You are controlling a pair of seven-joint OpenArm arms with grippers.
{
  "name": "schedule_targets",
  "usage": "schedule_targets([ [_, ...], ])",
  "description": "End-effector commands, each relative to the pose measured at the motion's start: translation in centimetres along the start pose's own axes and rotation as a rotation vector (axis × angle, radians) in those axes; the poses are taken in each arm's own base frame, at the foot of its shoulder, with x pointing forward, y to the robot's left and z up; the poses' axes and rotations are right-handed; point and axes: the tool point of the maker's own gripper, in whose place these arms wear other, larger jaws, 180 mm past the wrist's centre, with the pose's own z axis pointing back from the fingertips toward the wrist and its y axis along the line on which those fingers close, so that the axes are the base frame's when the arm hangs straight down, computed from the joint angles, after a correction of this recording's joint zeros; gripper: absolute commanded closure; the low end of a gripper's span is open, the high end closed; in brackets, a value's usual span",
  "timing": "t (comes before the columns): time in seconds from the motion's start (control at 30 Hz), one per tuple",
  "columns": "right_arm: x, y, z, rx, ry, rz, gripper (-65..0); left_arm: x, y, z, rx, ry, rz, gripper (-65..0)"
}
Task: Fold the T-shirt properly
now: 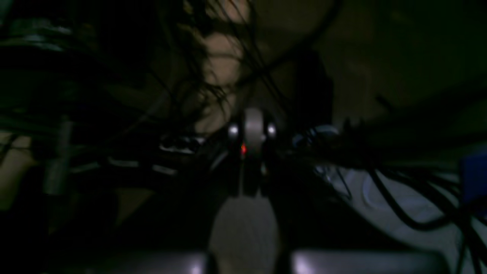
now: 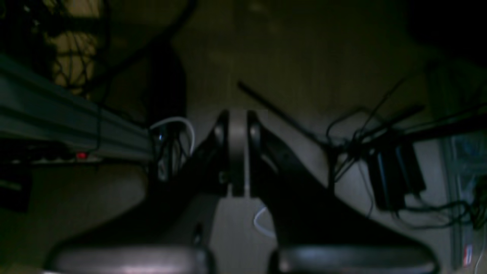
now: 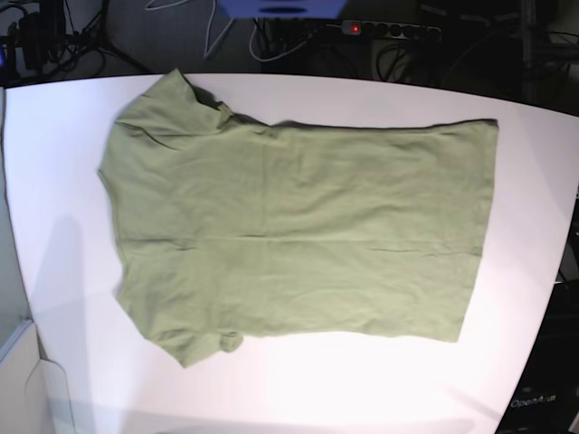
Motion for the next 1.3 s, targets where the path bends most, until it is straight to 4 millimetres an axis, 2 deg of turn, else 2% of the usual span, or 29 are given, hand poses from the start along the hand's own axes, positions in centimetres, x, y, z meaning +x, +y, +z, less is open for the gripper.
schedule_targets([
  [0.0, 0.4, -0.5, 0.7, -0.005, -0.032, -0.009, 0.0, 0.0, 0.9, 1.2, 0.029, -0.013, 0.003, -0.7],
  [0.17, 0.2, -1.0, 1.3, 0.002, -0.030, 0.007, 0.0, -0.1, 2.7, 1.9, 0.059, -0.008, -0.014, -0.7],
  [0.37, 0.2, -1.1, 1.3, 0.004, -0.030, 0.011, 0.0, 1.0, 3.0, 2.8, 0.048, -0.067, -0.014, -0.7],
  [0.5, 0.3, -1.6, 1.2, 0.003, -0.035, 0.017, 0.0, 4.0, 2.7, 3.8, 0.011, -0.186, -0.009, -0.7],
  [0.57, 1.2, -1.7, 0.7, 0.004, -0.071, 0.021, 0.0, 5.6, 2.5, 4.5, -0.007, -0.241, -0.006, -0.7],
  [0.63, 1.8, -2.0, 1.2, 0.007, -0.105, 0.035, 0.0, 7.1, 2.0, 5.0, -0.025, -0.277, 0.003, -1.7],
  [0.73, 3.7, -2.4, 1.7, 0.014, -0.185, 0.056, 0.0, 8.9, 1.6, 5.1, -0.031, -0.282, 0.032, -6.9],
  [0.97, 8.6, -2.9, 3.8, 0.036, -0.338, 0.103, 0.0, 14.2, 2.4, 3.9, -0.043, -0.303, 0.094, -7.4],
  [1.13, 13.5, -2.9, 5.0, 0.053, -0.406, 0.133, 0.0, 17.3, 2.3, 4.4, -0.073, -0.324, 0.122, -7.4],
  [1.27, 17.6, -2.6, 4.6, 0.061, -0.426, 0.150, 0.0, 19.7, 1.9, 4.9, -0.104, -0.341, 0.144, -7.4],
])
